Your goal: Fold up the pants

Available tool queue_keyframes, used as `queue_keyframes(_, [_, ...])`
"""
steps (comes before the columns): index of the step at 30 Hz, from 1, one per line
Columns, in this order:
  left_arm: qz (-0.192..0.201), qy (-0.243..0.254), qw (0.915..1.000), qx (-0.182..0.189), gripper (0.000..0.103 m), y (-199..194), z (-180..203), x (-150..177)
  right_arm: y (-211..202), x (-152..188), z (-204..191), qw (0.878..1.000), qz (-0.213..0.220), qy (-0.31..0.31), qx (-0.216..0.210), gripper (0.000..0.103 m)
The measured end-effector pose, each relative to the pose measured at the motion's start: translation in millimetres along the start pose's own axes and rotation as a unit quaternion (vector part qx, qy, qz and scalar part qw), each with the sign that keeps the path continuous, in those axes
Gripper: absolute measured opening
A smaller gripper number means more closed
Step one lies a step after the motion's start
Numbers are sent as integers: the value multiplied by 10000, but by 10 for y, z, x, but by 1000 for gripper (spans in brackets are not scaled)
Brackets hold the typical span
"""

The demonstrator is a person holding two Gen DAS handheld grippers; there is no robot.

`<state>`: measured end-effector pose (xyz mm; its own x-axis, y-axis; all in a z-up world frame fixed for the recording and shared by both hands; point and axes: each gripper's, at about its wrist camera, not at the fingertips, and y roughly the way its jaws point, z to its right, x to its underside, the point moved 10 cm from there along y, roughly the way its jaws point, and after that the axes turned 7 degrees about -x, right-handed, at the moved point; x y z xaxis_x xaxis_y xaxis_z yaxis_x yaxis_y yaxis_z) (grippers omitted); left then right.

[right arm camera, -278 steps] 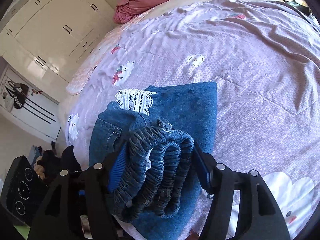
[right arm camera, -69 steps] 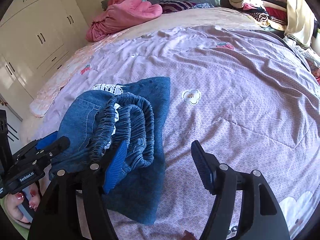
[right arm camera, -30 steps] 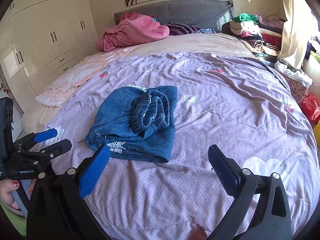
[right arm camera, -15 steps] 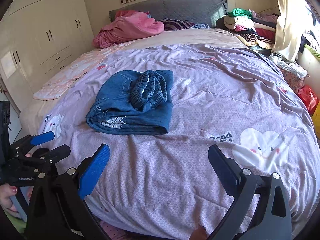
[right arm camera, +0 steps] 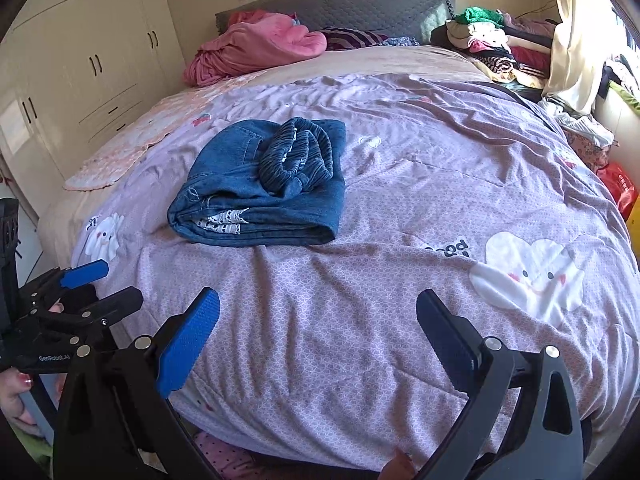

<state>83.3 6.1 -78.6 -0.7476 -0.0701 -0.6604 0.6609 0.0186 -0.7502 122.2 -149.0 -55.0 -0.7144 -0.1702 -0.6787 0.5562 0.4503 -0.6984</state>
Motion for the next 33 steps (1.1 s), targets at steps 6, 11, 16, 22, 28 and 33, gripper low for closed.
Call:
queue_keyframes(6, [38,-23,9999,-115,93,-17,-43,-1,-20,18,18,10000,-35,57,18,98])
queue_keyframes(11, [-22,-23,9998,-181,93,-11,-75,32,-54,22,49,9999,-38,80,110,98])
queue_keyframes(16, [-3,-42,9999,-165,93,-20,-78,23,-66,39,76,9998,-61,125,142,98])
queue_keyframes(22, [10,-46,9999,-161,93,-41,-82,15,-71,43,77,9998,-71,125,145,98])
queue_keyframes(28, [26,-8,9999,-135,93,-82,-63,5,-89,59,87,9997,-83,152,155,98])
queue_keyframes(33, [22,14,9999,-138,93,-81,-49,9,-89,67,86,9997,-92,153,144,98])
